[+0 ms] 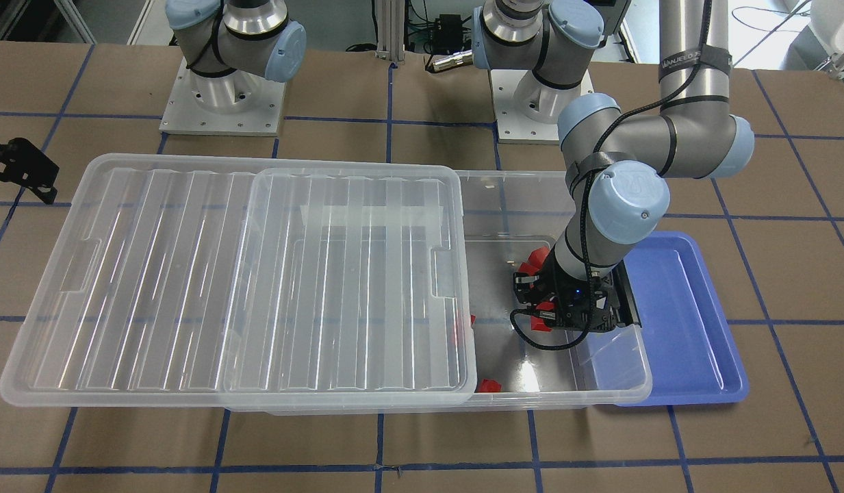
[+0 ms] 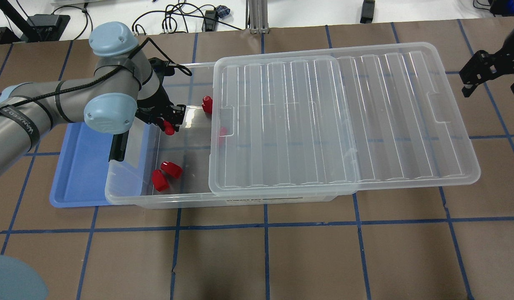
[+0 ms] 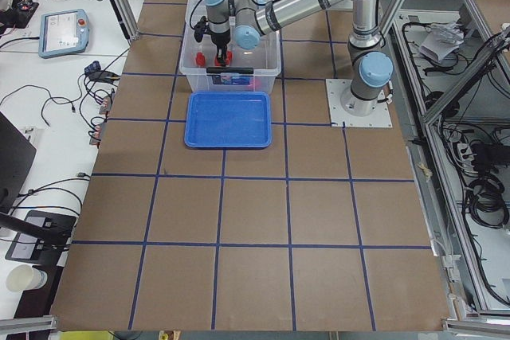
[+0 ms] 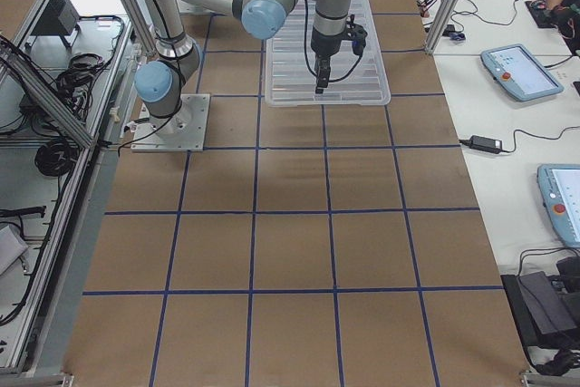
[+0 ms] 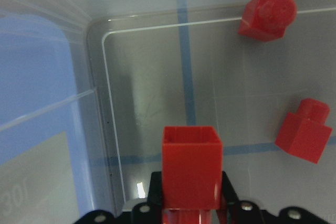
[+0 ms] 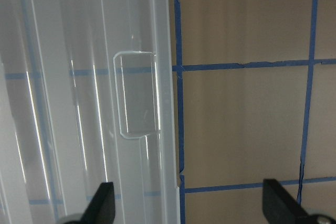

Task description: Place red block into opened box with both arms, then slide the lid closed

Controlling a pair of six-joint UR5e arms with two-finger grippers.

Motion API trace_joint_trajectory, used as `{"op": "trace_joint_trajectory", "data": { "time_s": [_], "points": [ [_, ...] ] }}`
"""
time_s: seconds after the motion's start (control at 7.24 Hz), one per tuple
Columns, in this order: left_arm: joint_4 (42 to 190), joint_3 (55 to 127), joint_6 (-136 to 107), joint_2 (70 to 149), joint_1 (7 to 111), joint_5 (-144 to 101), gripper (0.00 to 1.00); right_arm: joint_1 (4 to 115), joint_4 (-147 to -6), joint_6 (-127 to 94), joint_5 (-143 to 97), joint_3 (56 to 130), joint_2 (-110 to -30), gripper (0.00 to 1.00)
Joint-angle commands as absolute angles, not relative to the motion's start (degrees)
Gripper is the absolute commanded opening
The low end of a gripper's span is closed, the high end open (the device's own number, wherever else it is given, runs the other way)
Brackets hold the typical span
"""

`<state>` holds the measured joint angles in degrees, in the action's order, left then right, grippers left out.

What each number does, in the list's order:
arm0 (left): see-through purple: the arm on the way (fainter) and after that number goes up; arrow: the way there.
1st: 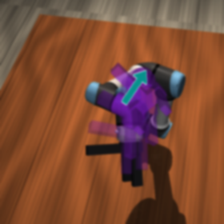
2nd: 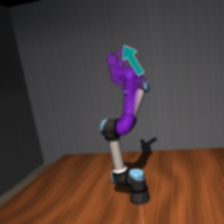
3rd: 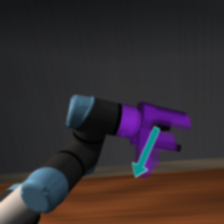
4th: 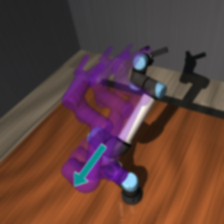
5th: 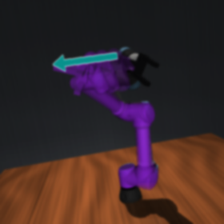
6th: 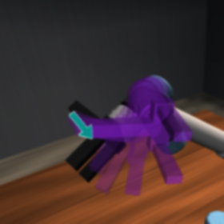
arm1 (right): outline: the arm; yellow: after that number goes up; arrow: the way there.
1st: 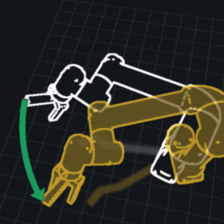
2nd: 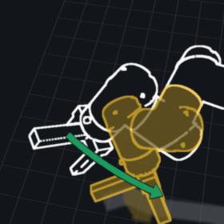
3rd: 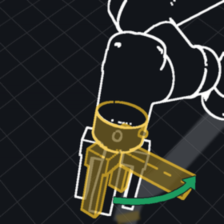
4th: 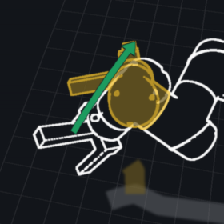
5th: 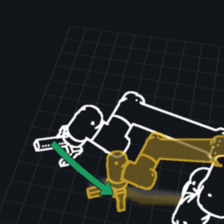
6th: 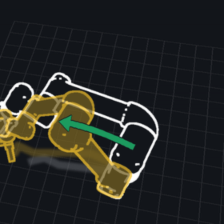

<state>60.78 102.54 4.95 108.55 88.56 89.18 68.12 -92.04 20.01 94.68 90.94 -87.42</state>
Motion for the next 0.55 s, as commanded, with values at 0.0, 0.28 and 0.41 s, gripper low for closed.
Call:
{"op": "trace_joint_trajectory", "data": {
  "time_s": [0.0,0.28,0.41],
  "points": [
    [60.3,104.57,2.9,109.59,88.59,88.95,0.07,68.12,-92.2,19.52,94.66,91.05,-87.36,1.0],
    [59.94,106.17,2.81,110.12,88.59,89.38,0.14,68.12,-94.11,19.6,94.75,91.32,-87.36,1.0],
    [59.94,106.17,2.55,110.56,88.68,89.38,0.45,68.12,-94.65,19.6,94.75,91.41,-87.36,1.0]
  ]
}}
